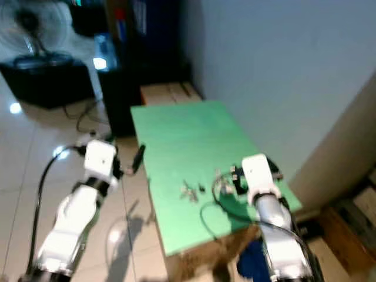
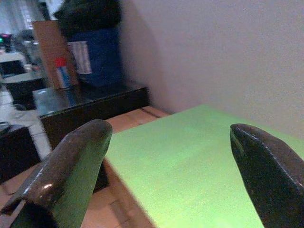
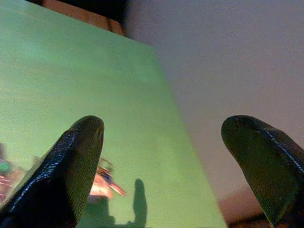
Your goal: Hang keys on a hook
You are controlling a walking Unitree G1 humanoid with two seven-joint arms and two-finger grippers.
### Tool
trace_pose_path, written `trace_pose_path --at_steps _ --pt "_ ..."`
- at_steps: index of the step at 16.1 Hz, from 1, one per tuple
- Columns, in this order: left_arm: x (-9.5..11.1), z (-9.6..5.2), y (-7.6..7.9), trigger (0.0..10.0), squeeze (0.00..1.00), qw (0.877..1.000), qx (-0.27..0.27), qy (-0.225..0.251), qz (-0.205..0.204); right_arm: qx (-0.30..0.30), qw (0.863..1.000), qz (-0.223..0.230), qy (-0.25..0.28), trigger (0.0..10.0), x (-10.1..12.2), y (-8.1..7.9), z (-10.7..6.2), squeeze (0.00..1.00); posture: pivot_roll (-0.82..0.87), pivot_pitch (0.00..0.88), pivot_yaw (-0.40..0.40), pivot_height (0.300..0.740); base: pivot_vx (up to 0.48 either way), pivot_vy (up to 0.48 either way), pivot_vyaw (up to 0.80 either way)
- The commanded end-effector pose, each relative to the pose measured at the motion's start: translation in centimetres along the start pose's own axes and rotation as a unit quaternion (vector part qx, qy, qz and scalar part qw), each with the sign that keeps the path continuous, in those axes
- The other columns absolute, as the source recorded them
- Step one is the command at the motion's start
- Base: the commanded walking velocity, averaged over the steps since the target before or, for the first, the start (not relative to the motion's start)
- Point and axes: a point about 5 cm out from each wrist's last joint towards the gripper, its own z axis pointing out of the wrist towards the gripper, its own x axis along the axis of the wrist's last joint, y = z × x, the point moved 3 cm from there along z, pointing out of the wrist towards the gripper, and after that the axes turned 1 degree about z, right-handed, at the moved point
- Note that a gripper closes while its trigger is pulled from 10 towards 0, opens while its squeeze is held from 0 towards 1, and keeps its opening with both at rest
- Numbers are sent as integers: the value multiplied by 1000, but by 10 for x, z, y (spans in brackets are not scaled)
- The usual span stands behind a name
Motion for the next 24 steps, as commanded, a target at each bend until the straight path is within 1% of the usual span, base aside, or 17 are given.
trace_pose_path --at_steps 1,4,5,6,7,8,9,10,12,13,14,15,17,18,20,23,24 --pt "1 1 -4 10000 0 1000 4 1 3 7 1000 6 10 10000 5 -3 2 0 -178 0 -80 740 0 0 0" --pt "-1 -2 -3 10000 0 1000 0 -6 6 27 999 20 9 10000 4 -10 2 0 -166 0 -88 740 0 0 0" --pt "-2 -2 -3 10000 0 1000 -2 -8 8 42 998 38 11 10000 5 -13 3 39 -165 0 -94 740 0 0 0" --pt "-2 -3 -3 10000 0 1000 -3 -9 8 52 997 47 15 10000 6 -15 3 831 -168 0 -97 740 0 0 0" --pt "-3 -3 -4 10000 0 1000 -3 -12 10 56 997 50 17 10000 7 -16 3 1000 -168 0 -97 740 0 0 0" --pt "-6 -4 -5 10000 0 1000 -3 -18 9 73 995 60 24 10000 8 -20 8 1000 -172 3 -95 740 0 0 0" --pt "-6 -6 -4 10000 0 1000 -15 -20 6 103 993 52 32 10000 8 -28 16 1000 -170 21 -87 740 0 0 0" --pt "-6 -6 -4 10000 0 1000 -15 -20 6 103 993 52 32 10000 8 -28 16 1000 -170 21 -87 740 0 0 0" --pt "-2 -19 13 10000 0 993 -113 -17 7 171 984 38 24 10000 3 -48 30 1000 -141 81 -66 740 0 0 0" --pt "4 -29 20 10000 0 988 -151 -17 9 182 983 34 15 10000 -1 -50 36 1000 -104 132 -60 740 0 0 0" --pt "6 -33 22 10000 0 986 -166 -19 8 187 982 30 10 10000 -3 -51 39 1000 -97 148 -57 740 0 0 0" --pt "12 -43 24 10000 0 982 -187 -23 0 209 978 22 3 10000 -5 -56 45 1000 -88 190 -51 740 0 0 0" --pt "14 -49 23 10000 0 982 -185 -25 -2 232 973 13 5 10000 -4 -61 47 1000 -83 205 -54 740 0 0 0" --pt "15 -53 25 10000 0 982 -185 -31 0 266 964 -1 9 10000 -2 -67 49 1000 -57 238 -58 740 0 0 0" --pt "16 -56 24 10000 0 982 -186 -35 0 276 961 -7 11 10000 0 -68 51 1000 -53 244 -63 740 0 0 0" --pt "22 -60 21 10000 0 982 -185 -46 6 295 953 -62 -33 10000 -6 -58 61 1000 -43 258 -77 740 0 0 0" --pt "22 -60 20 10000 0 982 -185 -46 6 295 952 -66 -34 10000 -6 -57 61 1000 -42 261 -75 740 0 0 0"
